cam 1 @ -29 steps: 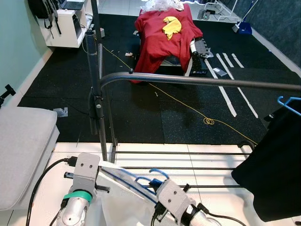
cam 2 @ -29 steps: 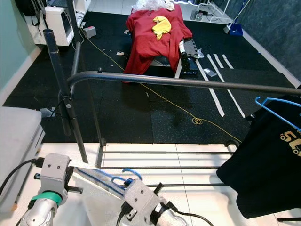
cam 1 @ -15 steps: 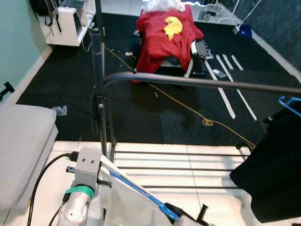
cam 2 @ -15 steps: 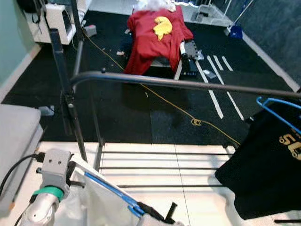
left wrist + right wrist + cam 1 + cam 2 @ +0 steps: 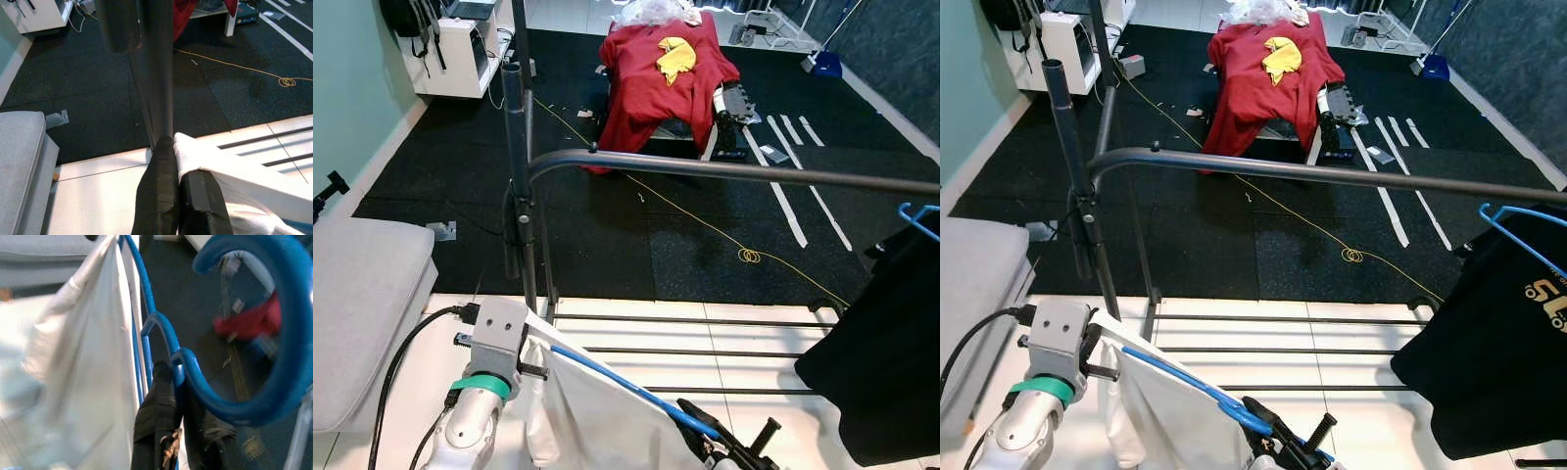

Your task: Hang hanger

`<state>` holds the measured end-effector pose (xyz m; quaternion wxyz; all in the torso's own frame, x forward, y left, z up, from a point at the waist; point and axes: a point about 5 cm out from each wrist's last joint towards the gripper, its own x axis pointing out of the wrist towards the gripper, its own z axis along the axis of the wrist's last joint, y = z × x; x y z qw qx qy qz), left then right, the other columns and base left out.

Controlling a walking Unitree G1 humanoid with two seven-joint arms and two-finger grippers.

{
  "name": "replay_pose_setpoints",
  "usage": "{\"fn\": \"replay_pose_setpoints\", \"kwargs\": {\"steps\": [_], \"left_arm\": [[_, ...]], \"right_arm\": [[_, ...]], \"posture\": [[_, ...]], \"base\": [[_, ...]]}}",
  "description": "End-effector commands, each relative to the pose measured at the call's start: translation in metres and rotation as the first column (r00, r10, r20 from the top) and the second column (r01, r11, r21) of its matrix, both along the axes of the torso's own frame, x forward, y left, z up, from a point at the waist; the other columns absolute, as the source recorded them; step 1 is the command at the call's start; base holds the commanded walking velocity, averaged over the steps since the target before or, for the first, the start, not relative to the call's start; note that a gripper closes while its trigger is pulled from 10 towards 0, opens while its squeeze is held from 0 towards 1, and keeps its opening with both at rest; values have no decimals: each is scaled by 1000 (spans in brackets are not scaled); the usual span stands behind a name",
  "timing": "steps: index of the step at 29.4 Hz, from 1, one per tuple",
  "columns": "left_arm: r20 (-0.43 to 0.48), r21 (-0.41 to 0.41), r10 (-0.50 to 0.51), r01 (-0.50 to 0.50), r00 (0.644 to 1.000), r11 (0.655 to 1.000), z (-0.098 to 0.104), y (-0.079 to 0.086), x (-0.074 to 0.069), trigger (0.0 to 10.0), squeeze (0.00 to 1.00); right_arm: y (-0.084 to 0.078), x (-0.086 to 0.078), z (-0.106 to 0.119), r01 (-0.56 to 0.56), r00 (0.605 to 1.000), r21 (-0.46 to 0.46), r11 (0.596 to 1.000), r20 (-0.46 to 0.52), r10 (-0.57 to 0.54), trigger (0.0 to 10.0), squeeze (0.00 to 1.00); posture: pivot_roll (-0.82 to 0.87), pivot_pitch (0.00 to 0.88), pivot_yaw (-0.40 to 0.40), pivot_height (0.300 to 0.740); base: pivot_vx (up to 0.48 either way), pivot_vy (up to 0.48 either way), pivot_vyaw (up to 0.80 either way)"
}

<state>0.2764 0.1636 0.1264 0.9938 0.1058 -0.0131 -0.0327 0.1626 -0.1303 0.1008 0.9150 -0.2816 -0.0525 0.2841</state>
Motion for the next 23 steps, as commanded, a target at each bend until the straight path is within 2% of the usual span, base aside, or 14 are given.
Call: {"fn": "replay_pose_setpoints", "kwargs": {"steps": [1, 5, 7, 10, 13, 15, 16, 18, 21, 23], "left_arm": [[-7, 8, 92, -92, 996, 996, 0, 19, -1, 10000, 0], [-11, 7, 78, -78, 997, 997, 0, 17, 0, 10000, 0], [-11, 7, 78, -78, 997, 997, 0, 17, 0, 10000, 0], [-6, 4, 79, -79, 997, 997, 2, 17, 1, 10000, 0], [-7, 2, 79, -78, 997, 997, 2, 17, 1, 10000, 0], [-7, 2, 79, -78, 997, 997, 2, 17, 1, 10000, 0], [-9, 1, 74, -74, 997, 997, 2, 16, 0, 10000, 0], [-9, 1, 74, -74, 997, 997, 2, 16, 0, 10000, 0], [-9, -5, 59, -59, 998, 998, 3, 12, 1, 10000, 0], [-9, -5, 59, -59, 998, 998, 3, 12, 1, 10000, 0]], "right_arm": [[-17, -6, -14, 96, 987, 1, 995, -127, -95, 10000, 0], [-13, -2, -25, 101, 966, 38, 994, -241, -89, 10000, 0], [-13, -2, -25, 101, 966, 38, 994, -241, -89, 10000, 0], [-15, -7, -41, 104, 941, 14, 995, -324, -94, 10000, 0], [-14, -5, -53, 92, 925, -4, 996, -370, -87, 10000, 0], [-14, -5, -53, 92, 925, -4, 996, -370, -87, 10000, 0], [-14, 4, -54, 73, 928, -26, 997, -364, -78, 10000, 0], [-14, 4, -54, 73, 928, -26, 997, -364, -78, 10000, 0], [-15, 43, -48, 40, 943, -95, 995, -326, -69, 10000, 0], [-15, 43, -48, 40, 943, -95, 995, -326, -69, 10000, 0]], "posture": [[-205, 201, -3, 740], [-204, 200, 2, 740], [-204, 200, 2, 740], [-202, 203, 2, 740], [-205, 205, 9, 740], [-205, 205, 9, 740], [-206, 206, 14, 740], [-206, 206, 14, 740], [-204, 204, 19, 740], [-204, 204, 19, 740]], "base": [[0, 0, 0], [0, 0, 0], [0, 0, 0], [0, 0, 0], [0, 0, 0], [0, 0, 0], [0, 0, 0], [0, 0, 0], [0, 0, 0], [0, 0, 0]]}}
